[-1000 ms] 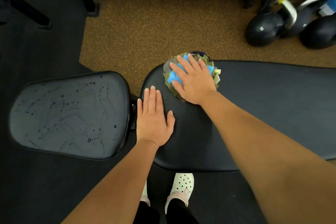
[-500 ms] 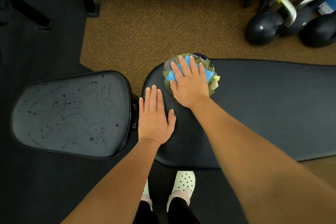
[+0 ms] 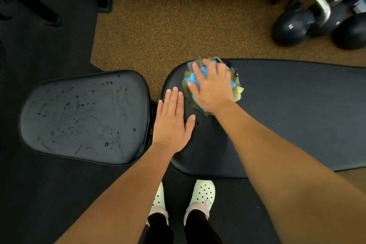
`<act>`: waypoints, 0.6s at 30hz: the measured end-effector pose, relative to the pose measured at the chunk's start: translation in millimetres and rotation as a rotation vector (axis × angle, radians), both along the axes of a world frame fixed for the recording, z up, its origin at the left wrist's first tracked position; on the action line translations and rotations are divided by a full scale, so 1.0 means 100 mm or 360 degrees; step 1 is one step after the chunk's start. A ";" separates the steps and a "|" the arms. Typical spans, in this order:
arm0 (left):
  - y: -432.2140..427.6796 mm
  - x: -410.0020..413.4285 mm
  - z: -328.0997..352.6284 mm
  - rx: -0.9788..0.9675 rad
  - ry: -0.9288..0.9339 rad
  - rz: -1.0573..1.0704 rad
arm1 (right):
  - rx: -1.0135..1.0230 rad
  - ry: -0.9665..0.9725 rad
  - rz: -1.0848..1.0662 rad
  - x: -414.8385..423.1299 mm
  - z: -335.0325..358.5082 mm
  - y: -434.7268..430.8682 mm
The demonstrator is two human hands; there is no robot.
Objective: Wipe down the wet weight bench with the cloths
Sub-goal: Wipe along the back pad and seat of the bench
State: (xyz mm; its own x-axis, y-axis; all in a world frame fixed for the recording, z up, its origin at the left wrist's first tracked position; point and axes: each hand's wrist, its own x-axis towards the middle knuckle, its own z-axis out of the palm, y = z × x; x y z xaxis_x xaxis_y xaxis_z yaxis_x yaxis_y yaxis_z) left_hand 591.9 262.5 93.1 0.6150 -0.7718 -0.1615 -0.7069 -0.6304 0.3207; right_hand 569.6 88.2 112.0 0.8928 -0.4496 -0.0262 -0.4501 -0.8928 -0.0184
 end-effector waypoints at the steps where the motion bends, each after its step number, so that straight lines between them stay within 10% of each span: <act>1: 0.01 0.00 -0.01 -0.0041 0.0026 0.0010 | 0.0061 0.0039 -0.0002 0.04 0.00 0.13; 7: 0.06 0.04 0.03 -0.0434 0.0312 0.0117 | 0.0275 -0.0131 0.0450 -0.29 -0.06 0.13; 12: -0.04 0.04 0.10 -0.0580 0.0521 0.0311 | 0.0459 -0.0080 -0.0142 0.01 0.03 0.30; 18: -0.03 0.06 0.11 -0.0435 0.0225 0.0109 | 0.0562 -0.0285 0.0179 -0.27 -0.02 0.53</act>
